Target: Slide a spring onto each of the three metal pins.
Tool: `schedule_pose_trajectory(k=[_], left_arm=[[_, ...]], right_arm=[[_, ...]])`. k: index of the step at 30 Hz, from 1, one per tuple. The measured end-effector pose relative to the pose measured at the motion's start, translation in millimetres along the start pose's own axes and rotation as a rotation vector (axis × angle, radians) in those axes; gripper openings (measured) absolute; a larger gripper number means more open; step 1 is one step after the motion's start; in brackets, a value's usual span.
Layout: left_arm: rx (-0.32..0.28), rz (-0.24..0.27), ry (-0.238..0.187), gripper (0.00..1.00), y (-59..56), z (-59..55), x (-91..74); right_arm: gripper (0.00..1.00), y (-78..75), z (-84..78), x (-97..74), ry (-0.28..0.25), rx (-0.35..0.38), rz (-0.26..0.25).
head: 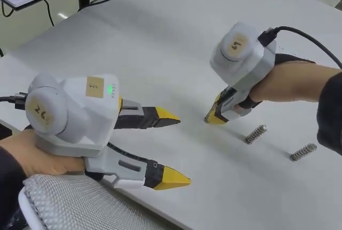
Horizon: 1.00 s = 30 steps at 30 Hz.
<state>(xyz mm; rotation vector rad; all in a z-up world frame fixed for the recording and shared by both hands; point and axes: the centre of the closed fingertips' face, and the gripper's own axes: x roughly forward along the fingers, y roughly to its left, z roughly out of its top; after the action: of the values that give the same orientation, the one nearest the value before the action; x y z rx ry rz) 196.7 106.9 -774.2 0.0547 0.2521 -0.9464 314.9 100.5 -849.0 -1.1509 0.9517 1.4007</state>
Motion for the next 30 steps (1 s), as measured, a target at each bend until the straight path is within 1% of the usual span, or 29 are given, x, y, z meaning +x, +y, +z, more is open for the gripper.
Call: schedule_pose_trajectory(k=[5, 12, 16, 19, 27, 30], left_arm=[[0.0, -0.002, 0.004, 0.53, -1.2, 0.0, 0.8], [-0.001, -0.002, 0.007, 0.54, -0.6, -0.5, 0.4], [-0.001, 0.001, 0.01, 0.54, -0.3, -0.2, 0.6], [-0.001, 0.004, 0.015, 0.54, -0.1, -0.4, 0.8], [-0.005, 0.004, 0.031, 0.55, 0.3, -1.4, 1.3], [-0.006, 0.005, 0.035, 0.55, 1.8, -1.4, 1.2]], right_arm=[[0.17, -1.3, -1.4, -3.2, -0.01, 0.011, -0.005], [0.24, -2.0, -5.2, -7.4, -0.032, 0.032, -0.008], [0.27, -2.7, -7.7, -13.5, -0.052, 0.048, -0.02], [0.3, -1.9, -7.4, -18.6, -0.076, 0.063, -0.025], [0.3, 6.1, -10.3, -33.7, -0.116, 0.085, -0.041], [0.3, 10.8, -8.9, -38.4, -0.138, 0.093, -0.04]])
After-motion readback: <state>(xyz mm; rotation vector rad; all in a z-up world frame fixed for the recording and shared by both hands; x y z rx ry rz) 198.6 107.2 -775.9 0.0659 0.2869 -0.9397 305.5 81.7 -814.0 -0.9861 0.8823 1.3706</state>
